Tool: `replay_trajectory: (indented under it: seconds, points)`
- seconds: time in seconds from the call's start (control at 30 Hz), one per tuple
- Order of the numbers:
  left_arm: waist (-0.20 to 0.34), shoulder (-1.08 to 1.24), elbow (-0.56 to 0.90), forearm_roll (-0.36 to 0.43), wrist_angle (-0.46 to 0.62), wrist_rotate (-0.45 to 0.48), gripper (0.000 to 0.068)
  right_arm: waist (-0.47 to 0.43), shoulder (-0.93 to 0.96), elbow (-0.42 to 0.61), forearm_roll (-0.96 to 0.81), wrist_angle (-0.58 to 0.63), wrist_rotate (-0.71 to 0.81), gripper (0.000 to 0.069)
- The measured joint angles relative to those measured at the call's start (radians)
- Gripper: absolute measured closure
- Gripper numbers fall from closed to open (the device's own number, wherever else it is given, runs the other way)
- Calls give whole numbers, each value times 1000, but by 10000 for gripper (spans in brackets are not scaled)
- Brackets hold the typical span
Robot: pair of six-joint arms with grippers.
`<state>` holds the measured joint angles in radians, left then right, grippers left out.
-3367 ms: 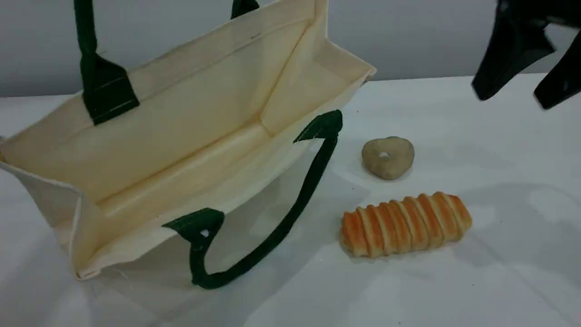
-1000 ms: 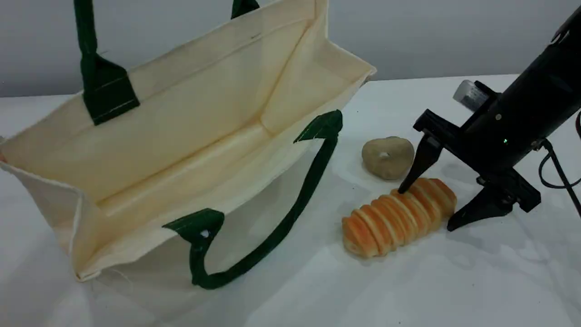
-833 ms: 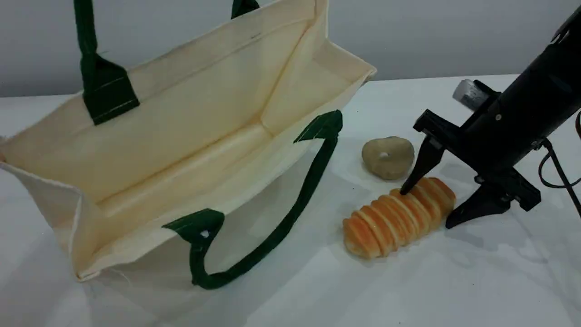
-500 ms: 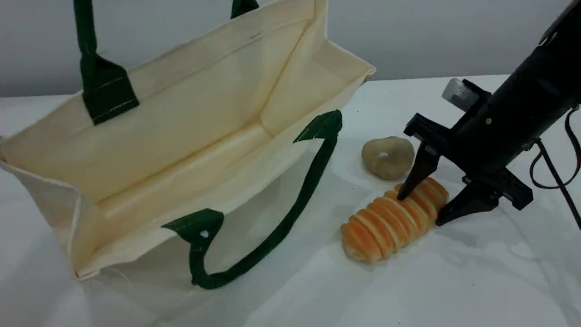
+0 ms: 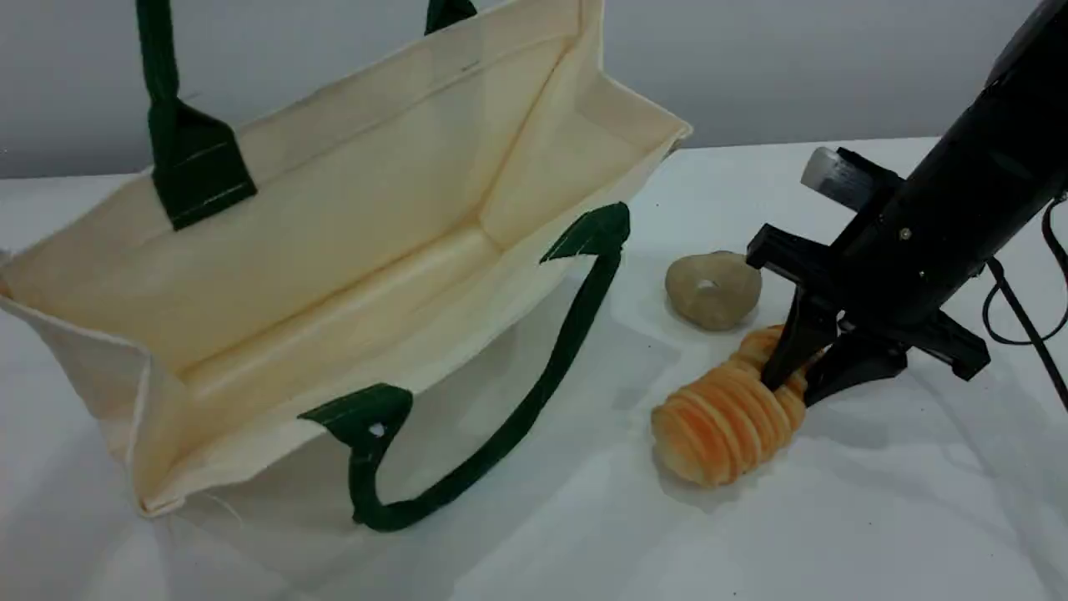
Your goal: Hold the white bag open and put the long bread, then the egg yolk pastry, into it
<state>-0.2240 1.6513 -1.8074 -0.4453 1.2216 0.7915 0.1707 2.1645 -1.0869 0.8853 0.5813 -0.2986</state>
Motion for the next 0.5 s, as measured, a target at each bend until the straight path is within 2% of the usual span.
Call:
replay_trajectory:
  seconds: [0.13, 0.5]
  points:
    - [0, 0, 0, 0, 0, 0, 598, 0, 0, -4, -4, 1, -52, 603]
    - [0, 0, 0, 0, 0, 0, 598, -12, -104, -38, -81, 54, -72, 619]
